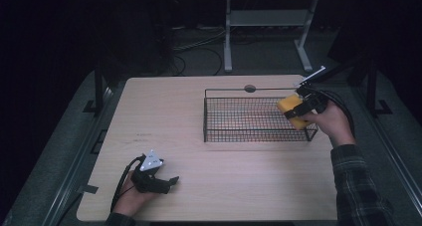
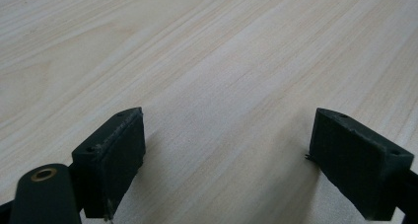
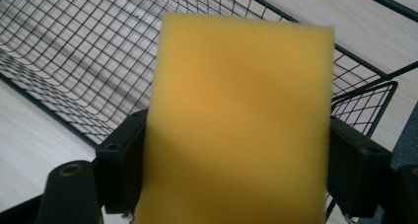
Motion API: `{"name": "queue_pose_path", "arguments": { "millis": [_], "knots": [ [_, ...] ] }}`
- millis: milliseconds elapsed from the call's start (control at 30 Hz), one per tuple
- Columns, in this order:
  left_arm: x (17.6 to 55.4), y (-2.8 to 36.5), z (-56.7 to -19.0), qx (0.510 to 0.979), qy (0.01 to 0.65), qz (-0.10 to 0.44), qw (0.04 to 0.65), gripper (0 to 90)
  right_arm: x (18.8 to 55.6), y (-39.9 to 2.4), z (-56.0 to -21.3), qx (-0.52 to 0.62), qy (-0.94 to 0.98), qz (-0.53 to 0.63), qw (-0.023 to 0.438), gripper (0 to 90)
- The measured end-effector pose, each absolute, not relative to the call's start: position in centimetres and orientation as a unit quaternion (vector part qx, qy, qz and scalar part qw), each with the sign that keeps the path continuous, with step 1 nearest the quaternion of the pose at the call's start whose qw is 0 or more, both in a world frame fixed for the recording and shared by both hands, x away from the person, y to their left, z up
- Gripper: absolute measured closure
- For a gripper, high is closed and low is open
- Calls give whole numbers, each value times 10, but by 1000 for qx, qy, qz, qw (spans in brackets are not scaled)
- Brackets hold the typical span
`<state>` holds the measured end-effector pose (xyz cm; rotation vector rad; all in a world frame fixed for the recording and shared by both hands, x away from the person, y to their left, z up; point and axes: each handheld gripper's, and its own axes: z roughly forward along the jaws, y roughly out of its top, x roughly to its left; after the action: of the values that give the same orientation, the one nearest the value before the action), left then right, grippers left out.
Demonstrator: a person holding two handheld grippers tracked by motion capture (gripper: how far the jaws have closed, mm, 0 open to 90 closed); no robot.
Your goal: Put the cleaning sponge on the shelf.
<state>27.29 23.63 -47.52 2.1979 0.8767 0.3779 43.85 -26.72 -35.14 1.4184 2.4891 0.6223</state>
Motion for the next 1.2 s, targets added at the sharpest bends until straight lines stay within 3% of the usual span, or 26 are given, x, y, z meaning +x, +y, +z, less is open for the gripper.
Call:
{"name": "queue_pose_path", "arguments": {
  "millis": [1200],
  "knots": [
    [273,236,-475,854,341,147,364,130,469,-275,-396,507,835,200,80,213]
  ]
}}
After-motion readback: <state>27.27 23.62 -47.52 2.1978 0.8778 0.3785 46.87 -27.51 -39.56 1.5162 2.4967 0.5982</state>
